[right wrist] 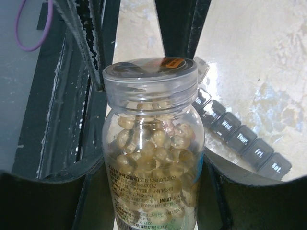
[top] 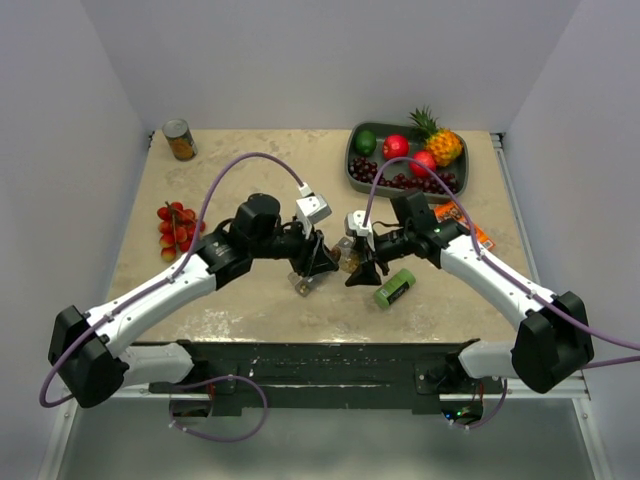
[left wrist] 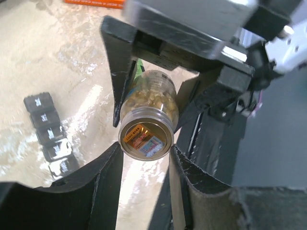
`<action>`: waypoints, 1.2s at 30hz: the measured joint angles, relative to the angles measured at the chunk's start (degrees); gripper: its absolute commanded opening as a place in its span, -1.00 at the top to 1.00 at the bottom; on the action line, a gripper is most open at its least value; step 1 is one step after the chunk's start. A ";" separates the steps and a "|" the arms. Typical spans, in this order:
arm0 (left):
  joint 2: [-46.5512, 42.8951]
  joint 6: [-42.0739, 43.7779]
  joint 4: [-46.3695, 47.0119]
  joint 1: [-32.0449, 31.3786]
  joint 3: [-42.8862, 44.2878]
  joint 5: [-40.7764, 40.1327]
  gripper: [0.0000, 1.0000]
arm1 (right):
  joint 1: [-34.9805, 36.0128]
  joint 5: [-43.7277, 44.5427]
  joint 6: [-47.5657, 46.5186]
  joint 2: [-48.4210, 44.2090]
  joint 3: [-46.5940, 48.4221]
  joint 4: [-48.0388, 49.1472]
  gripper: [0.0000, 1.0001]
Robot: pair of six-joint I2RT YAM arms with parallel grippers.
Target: Sort the pills into containers
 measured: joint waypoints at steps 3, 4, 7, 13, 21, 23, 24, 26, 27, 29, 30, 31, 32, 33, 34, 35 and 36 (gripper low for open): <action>1.46 9.11 0.15 0.66 0.04 4.07 0.07 | 0.00 0.28 -0.50 0.00 -0.15 -1.90 0.97; 1.84 11.13 0.28 0.98 0.07 5.14 -0.04 | 0.00 0.44 -0.55 0.00 -0.26 -2.14 0.97; 2.60 12.96 1.05 2.73 0.02 8.50 -0.41 | 0.02 0.13 -0.26 -0.02 -0.28 -1.18 0.97; -1.27 7.91 5.81 9.25 -5.66 14.19 -0.99 | 0.11 -0.98 -0.09 -0.35 -0.20 1.36 0.97; -12.96 -7.80 14.25 10.60 -13.90 13.66 -0.99 | 0.11 -1.09 -0.09 -0.35 -0.20 1.64 0.97; -12.92 -13.49 17.68 10.60 -14.62 13.29 -0.97 | 0.09 -1.09 -0.09 -0.35 -0.20 1.64 0.97; -12.63 -16.55 19.32 10.60 -15.08 12.94 -0.93 | 0.11 -1.09 -0.09 -0.35 -0.20 1.64 0.97; -11.65 -21.99 21.70 10.60 -15.69 11.87 -0.81 | 0.11 -1.07 -0.09 -0.35 -0.20 1.66 0.97; -10.99 -24.11 22.32 10.54 -15.72 11.06 -0.78 | 0.11 -1.07 -0.07 -0.35 -0.20 1.68 0.97; -9.94 -26.77 22.43 10.01 -15.56 8.94 -0.71 | 0.11 -1.07 -0.07 -0.35 -0.20 1.81 0.97; -9.35 -27.26 21.59 9.42 -15.15 7.67 -0.66 | 0.11 -1.07 -0.07 -0.35 -0.20 1.90 0.97; -8.74 -27.67 20.72 8.83 -14.60 6.78 -0.62 | 0.11 -1.07 -0.07 -0.35 -0.20 2.01 0.97; -7.80 -27.74 19.58 7.78 -13.53 5.57 -0.57 | 0.11 -1.07 -0.07 -0.35 -0.20 2.10 0.97; -6.75 -27.76 18.69 6.86 -12.33 4.68 -0.53 | 0.11 -1.07 -0.04 -0.35 -0.20 2.14 0.97; -5.77 -27.76 17.94 6.05 -11.13 3.87 -0.52 | 0.11 -1.07 -0.04 -0.35 -0.20 2.21 0.97; -5.05 -27.74 17.55 5.46 -10.27 3.41 -0.49 | 0.11 -1.07 -0.04 -0.35 -0.20 2.27 0.97; -4.31 -27.74 17.22 4.79 -9.33 2.80 -0.47 | 0.11 -1.07 -0.04 -0.35 -0.20 2.36 0.97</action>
